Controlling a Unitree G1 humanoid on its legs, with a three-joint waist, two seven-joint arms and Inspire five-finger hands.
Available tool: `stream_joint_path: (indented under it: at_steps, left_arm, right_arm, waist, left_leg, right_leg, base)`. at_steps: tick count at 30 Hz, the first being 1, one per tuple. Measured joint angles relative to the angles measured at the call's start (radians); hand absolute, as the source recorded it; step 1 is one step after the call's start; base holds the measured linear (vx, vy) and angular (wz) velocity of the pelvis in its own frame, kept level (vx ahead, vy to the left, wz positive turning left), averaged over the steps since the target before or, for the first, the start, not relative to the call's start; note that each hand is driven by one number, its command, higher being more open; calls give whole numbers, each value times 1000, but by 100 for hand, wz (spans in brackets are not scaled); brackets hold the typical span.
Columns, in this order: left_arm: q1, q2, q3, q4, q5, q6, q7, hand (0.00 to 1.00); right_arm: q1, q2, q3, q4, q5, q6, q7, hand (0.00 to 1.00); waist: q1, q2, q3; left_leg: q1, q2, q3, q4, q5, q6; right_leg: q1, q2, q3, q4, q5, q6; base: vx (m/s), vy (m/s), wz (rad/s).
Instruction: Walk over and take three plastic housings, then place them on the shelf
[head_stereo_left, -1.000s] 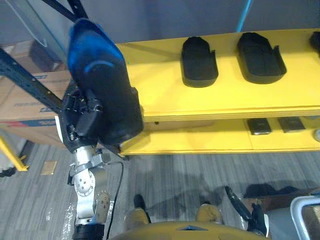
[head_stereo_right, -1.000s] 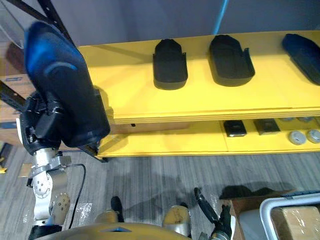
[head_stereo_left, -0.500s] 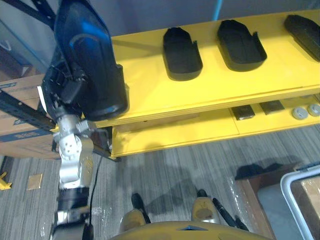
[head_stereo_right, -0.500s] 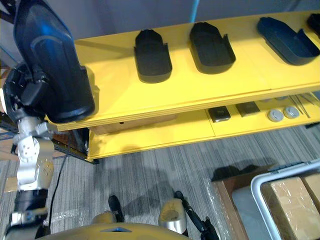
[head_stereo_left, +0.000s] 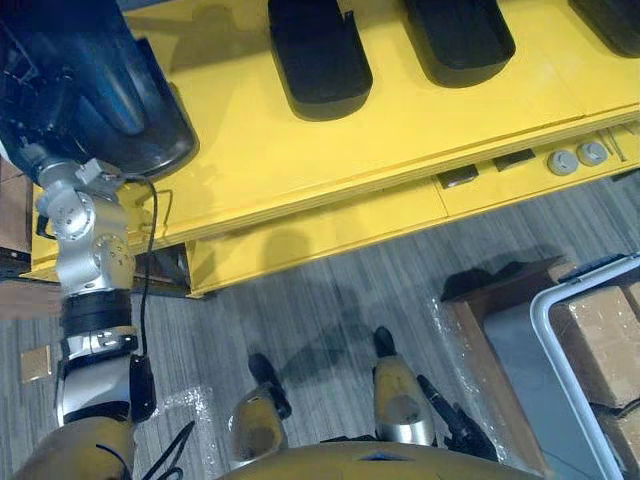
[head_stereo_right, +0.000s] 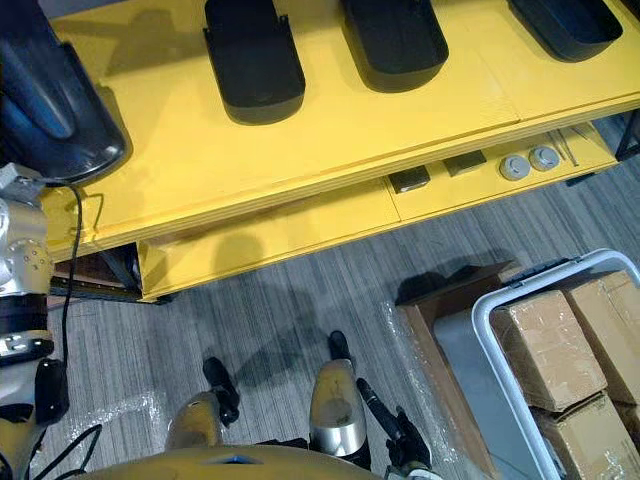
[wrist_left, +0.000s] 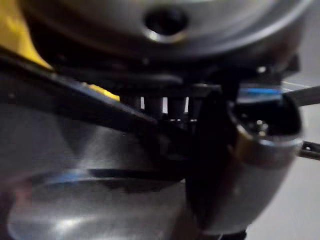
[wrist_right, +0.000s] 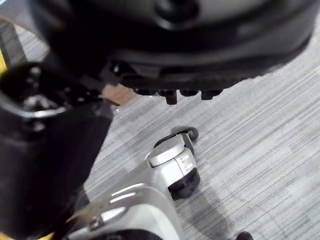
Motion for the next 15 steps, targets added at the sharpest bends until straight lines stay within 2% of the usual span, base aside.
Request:
stream_joint_path:
  at_steps: [3, 7, 8, 11, 15]
  left_arm:
    - [-27, 26, 0, 13, 2, 42, 17, 0]
    - [-71, 43, -2, 47, 2, 99, 4, 0]
    - [-73, 43, -3, 49, 2, 121, -7, 100]
    - [-74, 50, -26, 81, 9, 158, -64, 100]
    - [-74, 79, -63, 86, 88, 175, -126, 100]
  right_arm:
    - [0, 2, 11, -9, 6, 2, -1, 100]
    - [0, 0, 21, -30, 29, 4, -19, 100]
    - [0, 0, 26, -32, 41, 8, -21, 100]
    - [0, 0, 30, -34, 44, 18, -25, 100]
    - [0, -1, 33, -42, 44, 20, -25, 100]
  waist:
    - [3, -8, 12]
    - [15, -4, 40]
    - [20, -5, 40]
    - [24, -5, 41]
    - [26, -4, 42]
  left_leg:
    - [-9, 5, -1, 8, -3, -1]
    - [-28, 11, -3, 35, -18, 0]
    - [-30, 12, -2, 35, -18, 0]
    - [-35, 13, -1, 46, -23, 4]
    - [-45, 21, -2, 74, -37, 5]
  right_leg:
    - [-5, 3, 0, -1, 2, -1]
    - [-7, 6, 0, -13, 9, 0]
    - [-7, 6, 0, -22, 16, 1]
    - [-4, 6, 2, -32, 23, 0]
    - [-3, 7, 2, -32, 23, 1]
  base:
    - [0, 0, 0]
    - [-8, 1, -1]
    - [0, 0, 0]
    - [-1, 3, -1]
    - [0, 0, 0]
